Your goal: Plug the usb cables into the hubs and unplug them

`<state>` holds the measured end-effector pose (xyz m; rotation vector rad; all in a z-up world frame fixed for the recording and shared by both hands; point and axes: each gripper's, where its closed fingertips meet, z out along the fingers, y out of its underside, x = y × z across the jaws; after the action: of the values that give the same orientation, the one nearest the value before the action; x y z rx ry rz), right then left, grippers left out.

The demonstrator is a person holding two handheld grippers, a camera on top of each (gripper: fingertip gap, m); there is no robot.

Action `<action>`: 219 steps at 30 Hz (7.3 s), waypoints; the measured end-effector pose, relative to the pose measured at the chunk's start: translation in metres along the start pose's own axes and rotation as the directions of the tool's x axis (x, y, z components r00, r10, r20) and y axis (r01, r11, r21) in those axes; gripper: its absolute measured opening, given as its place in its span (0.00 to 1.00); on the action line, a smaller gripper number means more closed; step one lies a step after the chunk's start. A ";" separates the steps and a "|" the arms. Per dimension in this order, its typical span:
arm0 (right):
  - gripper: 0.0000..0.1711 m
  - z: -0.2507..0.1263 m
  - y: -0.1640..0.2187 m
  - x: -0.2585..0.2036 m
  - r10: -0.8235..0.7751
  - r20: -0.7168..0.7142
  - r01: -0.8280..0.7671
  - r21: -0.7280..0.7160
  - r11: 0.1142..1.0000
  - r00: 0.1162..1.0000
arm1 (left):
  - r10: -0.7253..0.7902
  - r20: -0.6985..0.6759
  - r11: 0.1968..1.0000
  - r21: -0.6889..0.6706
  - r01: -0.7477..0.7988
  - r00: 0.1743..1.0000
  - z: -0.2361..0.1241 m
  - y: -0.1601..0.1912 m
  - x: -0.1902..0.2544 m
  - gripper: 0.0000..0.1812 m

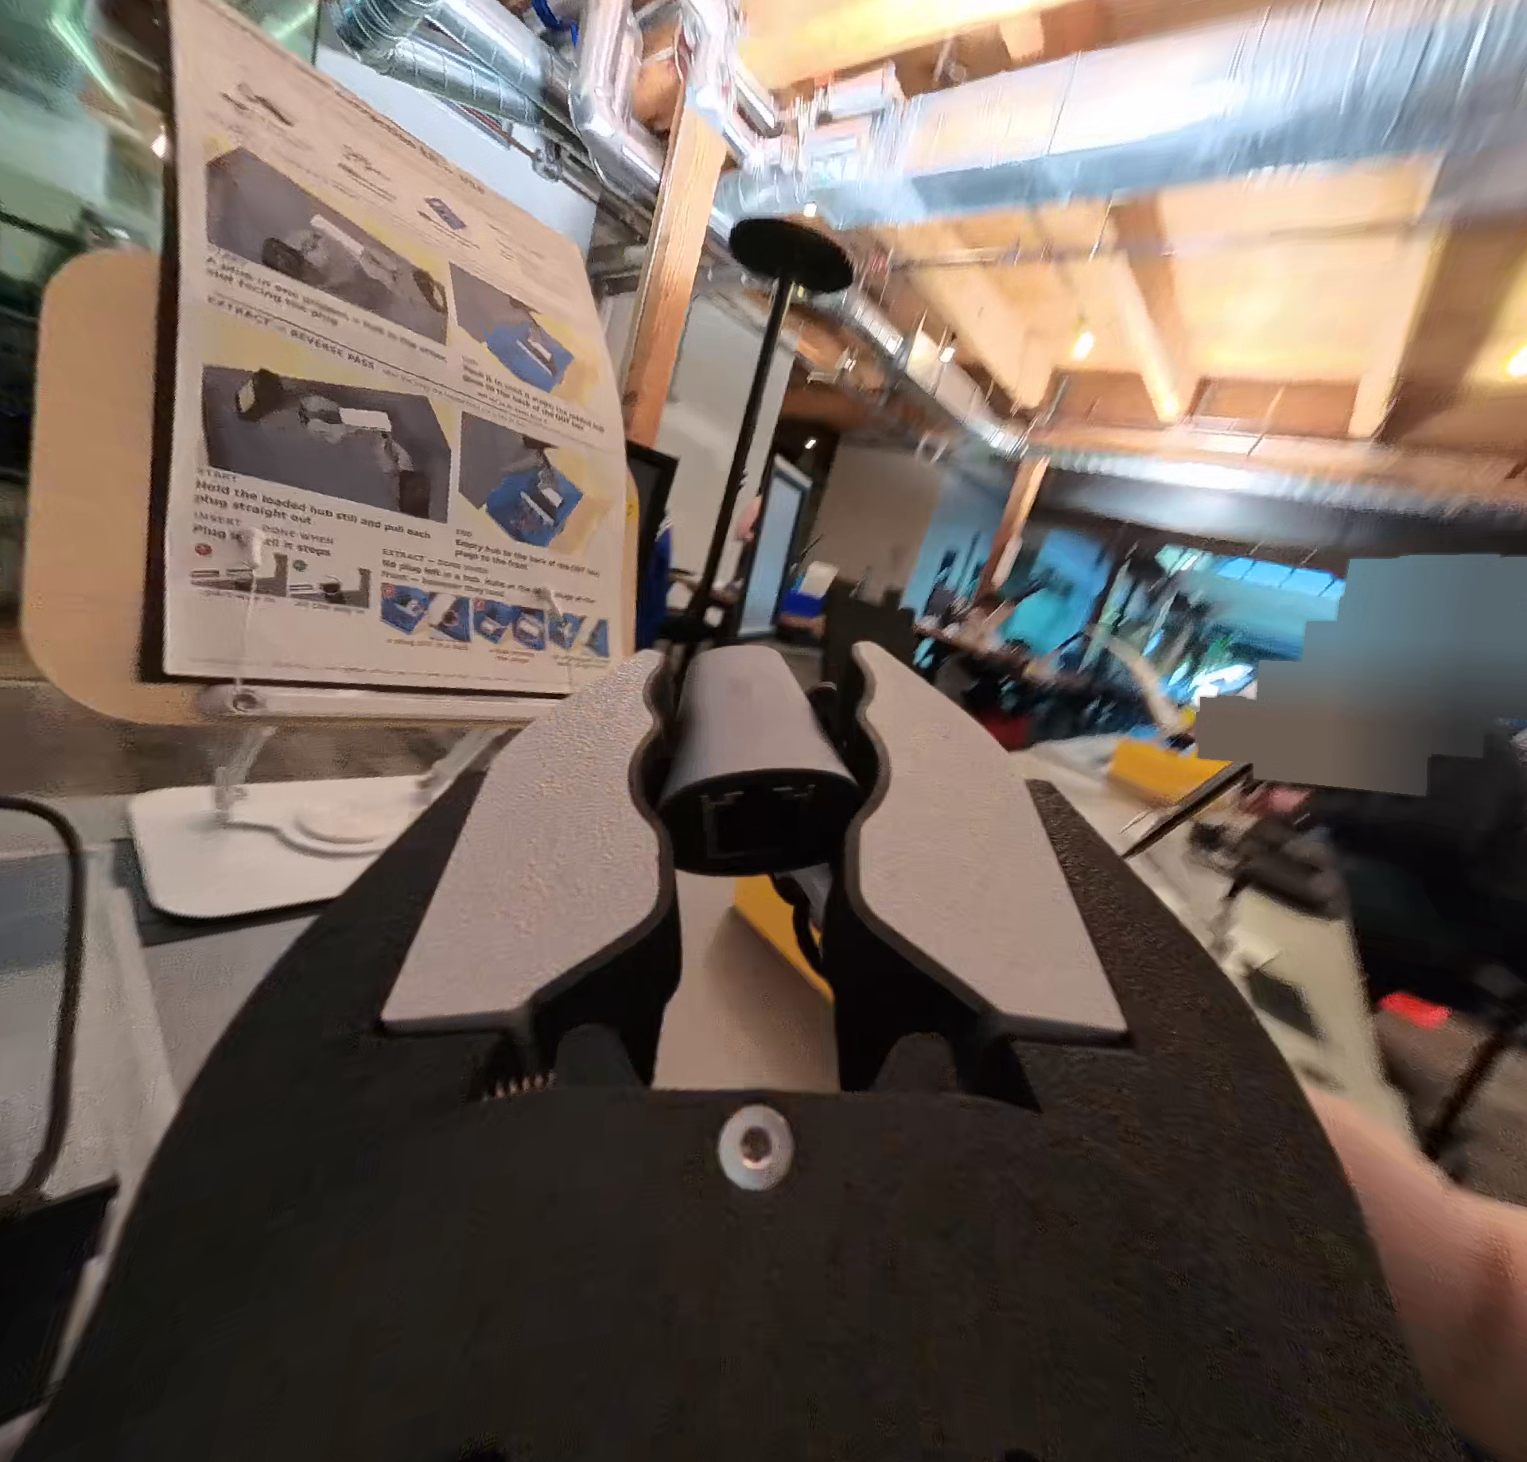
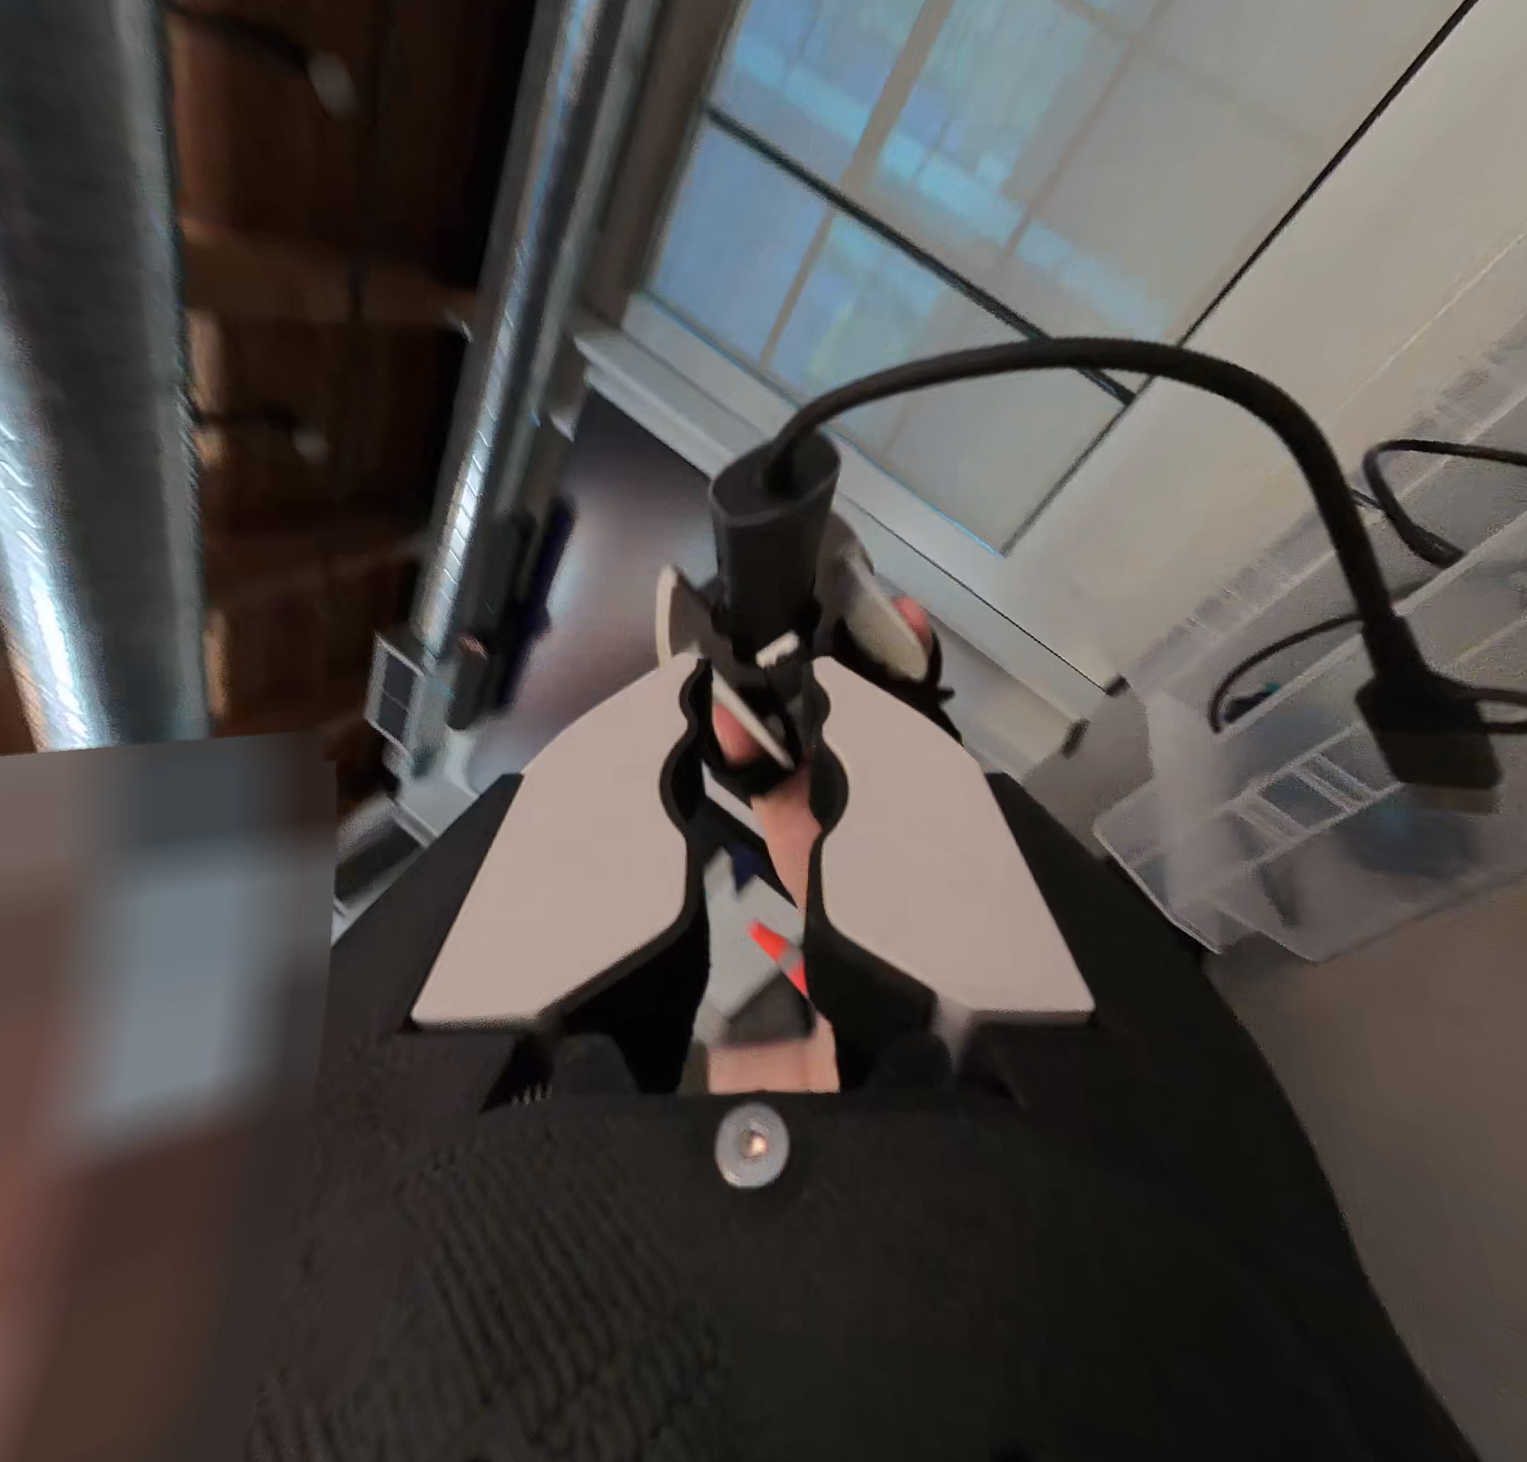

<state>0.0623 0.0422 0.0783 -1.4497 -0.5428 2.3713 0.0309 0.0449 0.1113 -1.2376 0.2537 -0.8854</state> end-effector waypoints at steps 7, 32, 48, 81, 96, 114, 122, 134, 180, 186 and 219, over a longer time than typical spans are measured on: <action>0.10 0.007 0.013 -0.026 -0.596 -0.042 0.577 -0.203 0.791 0.802 | -0.158 -0.035 0.986 0.039 0.160 0.987 -0.018 -0.015 -0.016 0.21; 0.22 -0.024 0.015 -0.020 -0.960 0.086 0.775 -0.574 -0.266 -0.266 | -0.227 -0.279 0.955 -0.254 0.156 0.933 0.005 0.042 0.053 0.21; 0.18 -0.089 0.049 0.015 -0.943 0.023 0.519 -0.839 0.162 0.332 | -0.018 -0.128 1.000 -0.020 0.015 0.992 0.020 -0.038 0.008 0.21; 0.17 -0.139 0.085 0.151 -0.704 0.708 -0.118 -0.705 -0.700 -0.057 | 0.020 -0.225 0.994 0.111 0.006 0.974 0.012 -0.105 0.003 0.20; 0.08 -0.148 0.082 0.153 -0.763 0.644 -0.083 -0.765 -0.639 -0.063 | 0.027 -0.250 0.995 0.100 -0.002 0.968 0.016 -0.103 0.012 0.21; 0.07 -0.082 0.029 0.066 -0.999 0.007 0.365 -0.931 0.007 0.038 | 0.042 -0.220 0.999 0.030 -0.036 0.975 0.028 -0.084 0.003 0.20; 0.07 -0.069 -0.015 -0.004 -0.970 -0.237 0.398 -0.887 0.235 0.045 | 0.122 -0.164 0.991 -0.036 -0.129 0.979 0.054 -0.049 -0.005 0.21; 0.07 -0.082 -0.033 -0.029 -0.896 -0.425 0.469 -0.770 0.434 0.131 | 0.208 -0.224 0.964 -0.120 -0.238 0.952 0.086 0.009 0.012 0.20; 0.07 -0.074 -0.004 -0.071 -0.872 -0.044 0.723 -0.540 0.431 0.487 | 0.191 -0.305 0.967 -0.107 -0.233 0.933 0.073 -0.013 0.051 0.20; 0.07 -0.079 -0.010 -0.035 -0.926 -0.135 0.653 -0.673 0.347 0.353 | 0.233 -0.225 0.961 -0.098 -0.260 0.946 0.068 -0.024 0.032 0.20; 0.08 -0.116 0.108 0.174 -0.743 -0.433 -0.148 -0.895 0.420 0.510 | 0.209 -0.143 0.978 0.038 -0.206 0.967 0.030 -0.080 0.004 0.20</action>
<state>0.0825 0.0432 -0.1558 -2.2514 -1.7044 0.6932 0.0165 0.0591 0.1949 -1.1036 0.4812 -0.7957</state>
